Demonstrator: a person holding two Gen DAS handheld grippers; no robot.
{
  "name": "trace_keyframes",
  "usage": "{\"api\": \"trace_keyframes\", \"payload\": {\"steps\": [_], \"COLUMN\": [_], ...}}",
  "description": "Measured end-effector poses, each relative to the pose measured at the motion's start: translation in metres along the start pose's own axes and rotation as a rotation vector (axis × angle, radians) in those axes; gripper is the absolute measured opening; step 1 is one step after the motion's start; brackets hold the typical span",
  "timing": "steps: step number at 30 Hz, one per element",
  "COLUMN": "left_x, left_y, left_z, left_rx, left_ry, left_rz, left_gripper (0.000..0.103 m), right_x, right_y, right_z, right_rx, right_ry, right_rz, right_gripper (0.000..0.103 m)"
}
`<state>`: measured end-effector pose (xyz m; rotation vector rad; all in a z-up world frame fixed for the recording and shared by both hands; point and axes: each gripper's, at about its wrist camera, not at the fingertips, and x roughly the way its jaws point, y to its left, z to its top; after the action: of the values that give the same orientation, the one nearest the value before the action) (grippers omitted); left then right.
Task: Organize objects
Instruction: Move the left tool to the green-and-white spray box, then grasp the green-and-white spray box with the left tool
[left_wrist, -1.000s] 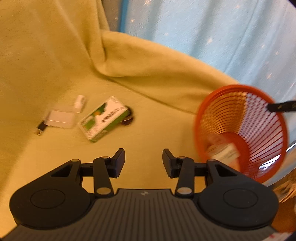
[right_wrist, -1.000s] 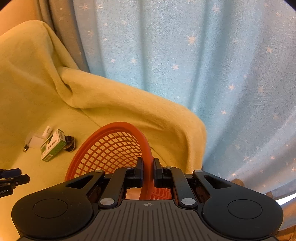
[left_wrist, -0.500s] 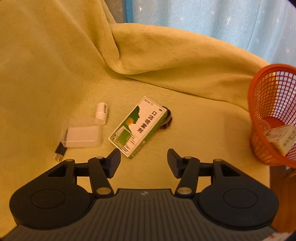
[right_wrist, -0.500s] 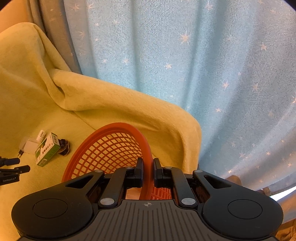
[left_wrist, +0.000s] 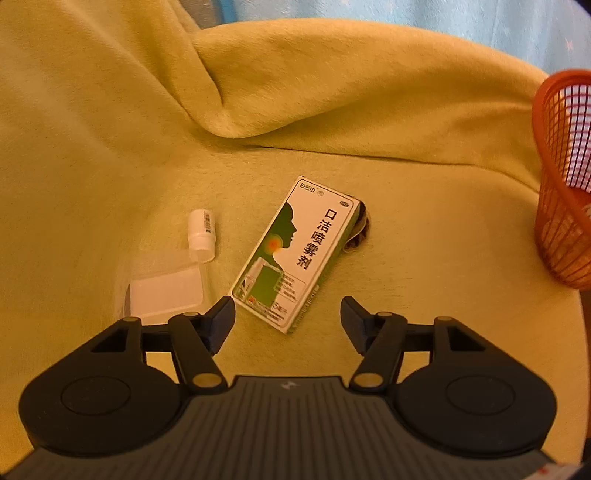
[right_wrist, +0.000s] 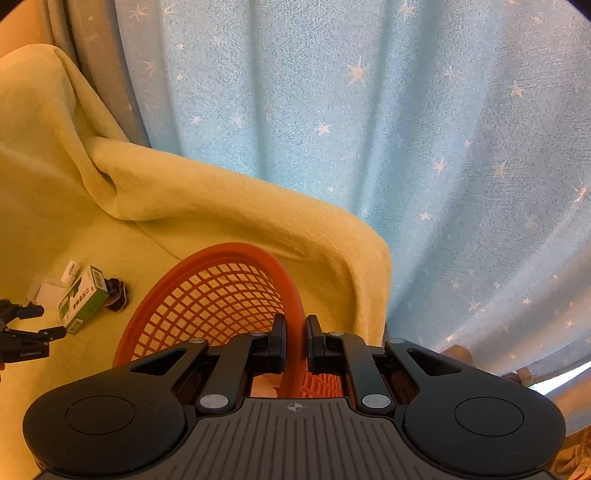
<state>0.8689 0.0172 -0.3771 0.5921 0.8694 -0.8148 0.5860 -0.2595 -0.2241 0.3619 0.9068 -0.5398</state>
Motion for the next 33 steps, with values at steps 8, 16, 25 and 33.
{"api": "trace_keyframes", "payload": {"steps": [8,16,25,33], "left_x": [0.023,0.043,0.046,0.021], "left_y": [0.004,-0.002,-0.003,-0.011], "left_z": [0.01,0.023,0.018,-0.004], "left_rx": [0.092,0.161,0.17,0.138], "left_ry": [0.0,0.004,0.045,0.097], "left_rz": [-0.007,-0.037,-0.031,-0.03], "left_gripper": [0.068,0.073,0.056,0.053], "right_x": [0.002,0.003,0.003,0.002], "right_y": [-0.007,-0.011,-0.011,-0.012], "right_z": [0.0,0.001,0.002,0.002], "right_rx": [0.045,0.06,0.061,0.062], "right_ry": [0.006,0.009,0.008,0.009], "right_rz": [-0.018,-0.034,-0.021,-0.015], "right_gripper": [0.007,0.007,0.007,0.007]}}
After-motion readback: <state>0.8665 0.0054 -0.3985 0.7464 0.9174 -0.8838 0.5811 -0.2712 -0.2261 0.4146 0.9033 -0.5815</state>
